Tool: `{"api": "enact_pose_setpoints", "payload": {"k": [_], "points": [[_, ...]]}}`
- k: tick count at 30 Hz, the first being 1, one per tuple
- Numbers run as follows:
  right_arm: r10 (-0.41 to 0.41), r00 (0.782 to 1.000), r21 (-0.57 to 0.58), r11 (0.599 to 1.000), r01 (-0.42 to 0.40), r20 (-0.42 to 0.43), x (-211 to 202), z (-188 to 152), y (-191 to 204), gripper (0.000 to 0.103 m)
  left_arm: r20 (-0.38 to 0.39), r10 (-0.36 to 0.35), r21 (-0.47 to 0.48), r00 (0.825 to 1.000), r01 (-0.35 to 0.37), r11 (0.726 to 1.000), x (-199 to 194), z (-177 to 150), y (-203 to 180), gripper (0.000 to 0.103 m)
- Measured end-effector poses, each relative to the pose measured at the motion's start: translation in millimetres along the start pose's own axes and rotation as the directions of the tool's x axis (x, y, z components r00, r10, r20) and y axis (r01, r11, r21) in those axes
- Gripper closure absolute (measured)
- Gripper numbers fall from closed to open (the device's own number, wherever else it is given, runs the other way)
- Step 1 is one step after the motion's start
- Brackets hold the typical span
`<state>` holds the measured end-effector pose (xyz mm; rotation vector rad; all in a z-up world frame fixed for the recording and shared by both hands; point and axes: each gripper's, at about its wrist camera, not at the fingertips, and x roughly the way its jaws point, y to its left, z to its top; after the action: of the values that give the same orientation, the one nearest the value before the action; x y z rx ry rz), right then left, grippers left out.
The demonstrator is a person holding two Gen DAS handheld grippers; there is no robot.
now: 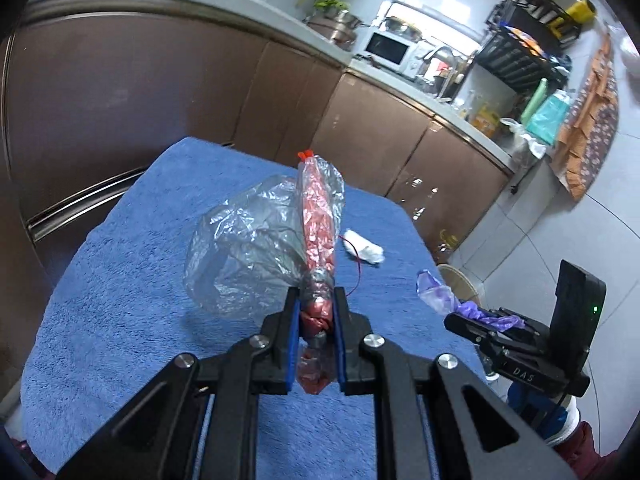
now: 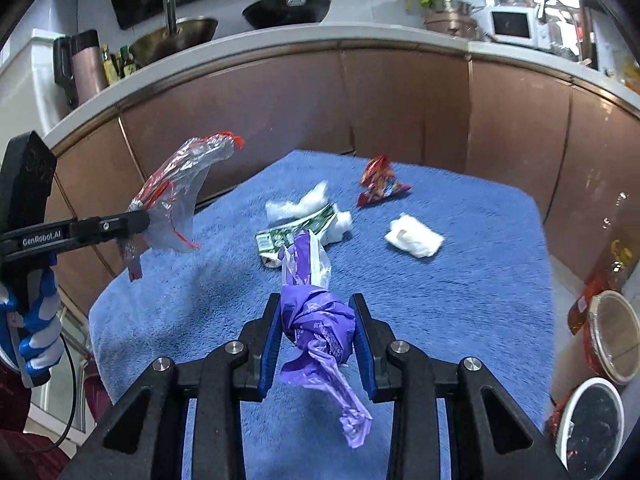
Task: Collect trash
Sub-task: 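Lift both held items and carry them toward the white-rimmed bin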
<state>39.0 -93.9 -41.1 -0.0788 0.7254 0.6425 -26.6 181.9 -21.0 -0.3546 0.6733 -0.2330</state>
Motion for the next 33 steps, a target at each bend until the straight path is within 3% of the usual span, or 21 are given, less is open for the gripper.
{"api": "enact_pose_setpoints", "payload": {"k": [8, 15, 23, 33], "points": [[-0.090, 0.993, 0.083, 0.993, 0.084, 0.073, -45, -9, -27, 0.072, 0.014, -0.033, 0.113, 0.999, 0.031, 0.993, -9, -1, -47, 0.090], [-0.177, 0.978, 0.159, 0.974, 0.159, 0.107, -76, -21, -56, 0.072, -0.015, -0.071, 0.221, 0.997, 0.072, 0.972, 7, 1, -96, 0.090], [-0.285, 0.948, 0.266, 0.933, 0.242, 0.138, -109, -35, -97, 0.072, -0.075, -0.108, 0.338, 0.991, 0.128, 0.932, 45, -2, -157, 0.090], [-0.424, 0.897, 0.414, 0.844, 0.342, 0.122, -141, -62, -158, 0.072, -0.179, -0.156, 0.453, 0.971, 0.222, 0.864, 101, -8, -230, 0.090]]}}
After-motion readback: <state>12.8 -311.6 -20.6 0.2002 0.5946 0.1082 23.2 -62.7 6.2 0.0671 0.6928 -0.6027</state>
